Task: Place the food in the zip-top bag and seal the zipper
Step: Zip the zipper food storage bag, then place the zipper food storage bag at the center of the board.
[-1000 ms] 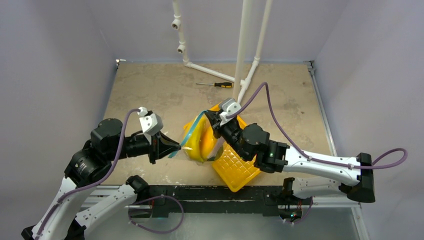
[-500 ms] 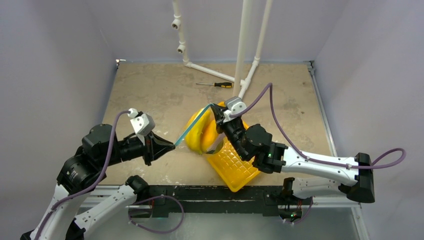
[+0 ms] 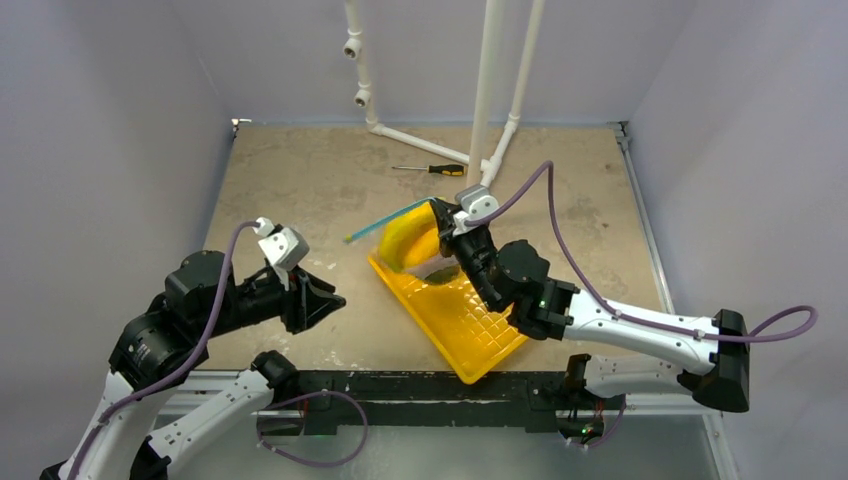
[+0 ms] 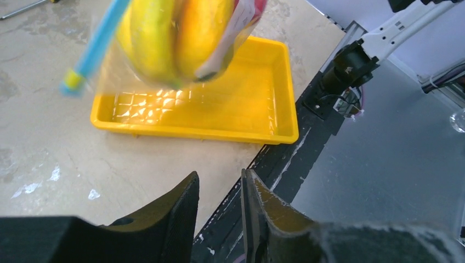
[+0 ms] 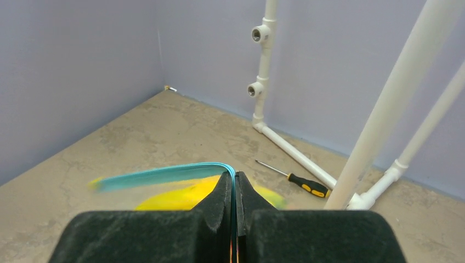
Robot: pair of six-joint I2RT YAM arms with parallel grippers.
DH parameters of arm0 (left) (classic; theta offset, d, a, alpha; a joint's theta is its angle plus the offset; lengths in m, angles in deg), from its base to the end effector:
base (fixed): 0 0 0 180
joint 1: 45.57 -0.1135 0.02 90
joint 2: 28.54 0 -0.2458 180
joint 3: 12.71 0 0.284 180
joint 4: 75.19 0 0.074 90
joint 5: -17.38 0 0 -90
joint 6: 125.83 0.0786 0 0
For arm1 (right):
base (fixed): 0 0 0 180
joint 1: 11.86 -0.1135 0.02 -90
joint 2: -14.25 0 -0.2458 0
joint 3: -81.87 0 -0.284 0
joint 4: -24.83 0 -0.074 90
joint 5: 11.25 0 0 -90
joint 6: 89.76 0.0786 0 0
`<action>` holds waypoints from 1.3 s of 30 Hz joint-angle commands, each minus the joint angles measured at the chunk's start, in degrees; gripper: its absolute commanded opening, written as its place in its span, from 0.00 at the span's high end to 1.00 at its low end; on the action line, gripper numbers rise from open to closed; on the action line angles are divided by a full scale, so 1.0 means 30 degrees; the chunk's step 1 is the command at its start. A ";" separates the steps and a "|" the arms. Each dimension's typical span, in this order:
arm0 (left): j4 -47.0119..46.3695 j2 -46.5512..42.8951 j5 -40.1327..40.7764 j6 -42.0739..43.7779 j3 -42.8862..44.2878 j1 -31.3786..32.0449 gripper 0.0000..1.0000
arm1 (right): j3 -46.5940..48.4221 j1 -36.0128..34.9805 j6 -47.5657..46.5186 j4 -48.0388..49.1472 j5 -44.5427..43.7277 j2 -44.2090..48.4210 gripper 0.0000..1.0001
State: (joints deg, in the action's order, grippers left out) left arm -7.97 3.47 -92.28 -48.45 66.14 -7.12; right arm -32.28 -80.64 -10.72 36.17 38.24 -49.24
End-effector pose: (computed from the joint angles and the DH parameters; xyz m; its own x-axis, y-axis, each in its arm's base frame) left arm 0.0968 -0.1106 0.3994 -0.4480 0.0930 -0.8892 0.7529 0.5756 -0.3191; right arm 0.1649 0.2836 0.3768 0.1755 0.0526 -0.9831 -0.4553 0.8897 -0.0337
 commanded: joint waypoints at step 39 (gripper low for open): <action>-0.4411 0.1908 -0.0099 0.2156 0.1396 0.0132 0.38 | 0.1637 -0.0128 0.0410 -0.3954 1.1243 0.1931 1.00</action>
State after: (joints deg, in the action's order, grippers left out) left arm -16.82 7.36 -87.97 -44.15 68.61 -7.12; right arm -31.98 -80.77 -9.85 22.51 66.89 -45.94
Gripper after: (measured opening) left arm 0.614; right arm 0.007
